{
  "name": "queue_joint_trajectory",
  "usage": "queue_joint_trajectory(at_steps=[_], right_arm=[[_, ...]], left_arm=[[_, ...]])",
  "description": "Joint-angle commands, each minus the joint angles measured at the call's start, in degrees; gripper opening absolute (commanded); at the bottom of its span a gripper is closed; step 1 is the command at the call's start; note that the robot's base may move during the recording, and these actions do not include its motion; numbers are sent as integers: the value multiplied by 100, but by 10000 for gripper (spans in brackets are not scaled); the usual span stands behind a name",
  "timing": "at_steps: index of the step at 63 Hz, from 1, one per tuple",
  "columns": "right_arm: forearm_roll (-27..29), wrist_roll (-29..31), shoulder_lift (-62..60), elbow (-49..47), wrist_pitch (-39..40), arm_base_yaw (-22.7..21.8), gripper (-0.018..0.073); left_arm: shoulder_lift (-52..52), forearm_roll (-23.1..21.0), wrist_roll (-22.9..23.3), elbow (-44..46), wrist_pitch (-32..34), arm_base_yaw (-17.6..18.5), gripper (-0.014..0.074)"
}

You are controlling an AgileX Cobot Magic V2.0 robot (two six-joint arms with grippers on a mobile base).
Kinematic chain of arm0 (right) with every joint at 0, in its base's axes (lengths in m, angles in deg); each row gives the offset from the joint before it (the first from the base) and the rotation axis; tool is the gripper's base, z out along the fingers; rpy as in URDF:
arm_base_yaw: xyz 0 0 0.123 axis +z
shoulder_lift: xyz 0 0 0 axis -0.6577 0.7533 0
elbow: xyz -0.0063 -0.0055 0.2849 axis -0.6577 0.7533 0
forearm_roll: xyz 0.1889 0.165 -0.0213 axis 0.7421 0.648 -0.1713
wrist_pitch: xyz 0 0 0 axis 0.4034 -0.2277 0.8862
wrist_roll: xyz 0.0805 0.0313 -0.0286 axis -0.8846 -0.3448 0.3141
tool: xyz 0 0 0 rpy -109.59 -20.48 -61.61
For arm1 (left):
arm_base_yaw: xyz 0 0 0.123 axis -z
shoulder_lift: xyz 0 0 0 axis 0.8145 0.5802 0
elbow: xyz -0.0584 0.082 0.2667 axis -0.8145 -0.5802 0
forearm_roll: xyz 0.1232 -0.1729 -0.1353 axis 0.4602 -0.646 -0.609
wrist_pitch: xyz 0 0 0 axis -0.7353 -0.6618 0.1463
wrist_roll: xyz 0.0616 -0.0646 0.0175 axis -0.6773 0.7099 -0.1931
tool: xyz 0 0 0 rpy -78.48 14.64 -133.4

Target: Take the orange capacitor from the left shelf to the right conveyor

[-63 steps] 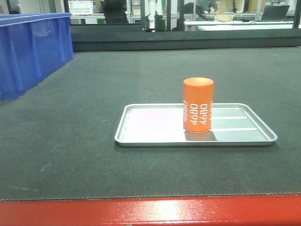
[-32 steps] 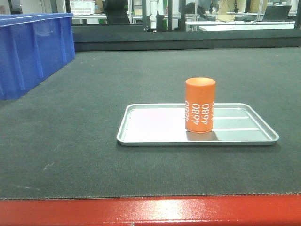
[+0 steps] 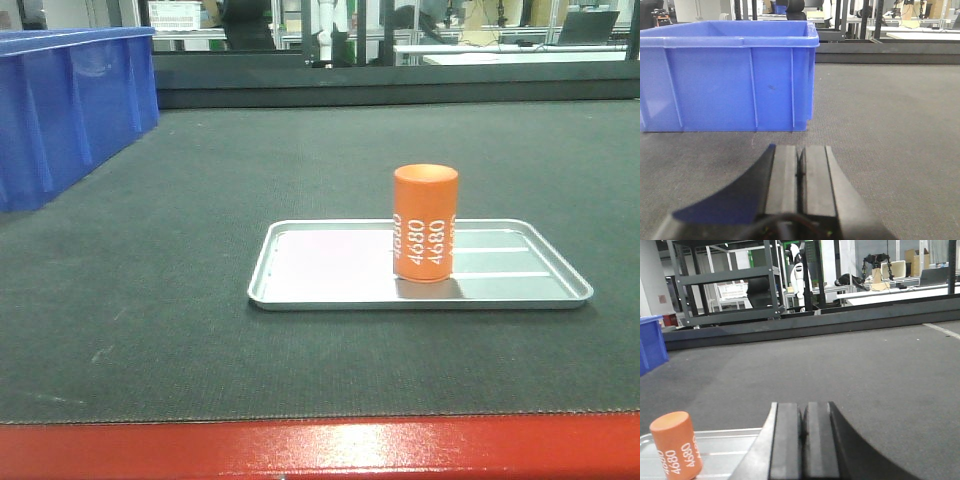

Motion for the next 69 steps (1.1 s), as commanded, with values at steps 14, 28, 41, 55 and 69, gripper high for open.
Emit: queue_joint_trajectory(at_steps=[14,28,41,55,69], right_arm=[[108,562,-125,19,423,-18,50],[-490,-69,-125,20,419,-22,50],[-490,-69,-125,20,419,-22,50],[-556,-64,-125,20,611,-22,50],[-559,-64,-125,20,644,-17,50]], left_arm=[[-52,-34,0,33,465,21,-105],[-52,-34,0,33,465,21,-105],[-52,-34,0,33,465,21,-105],[-52,-34,0,33,465,21,-105],[-52,-34,0,33,465,21,-105]])
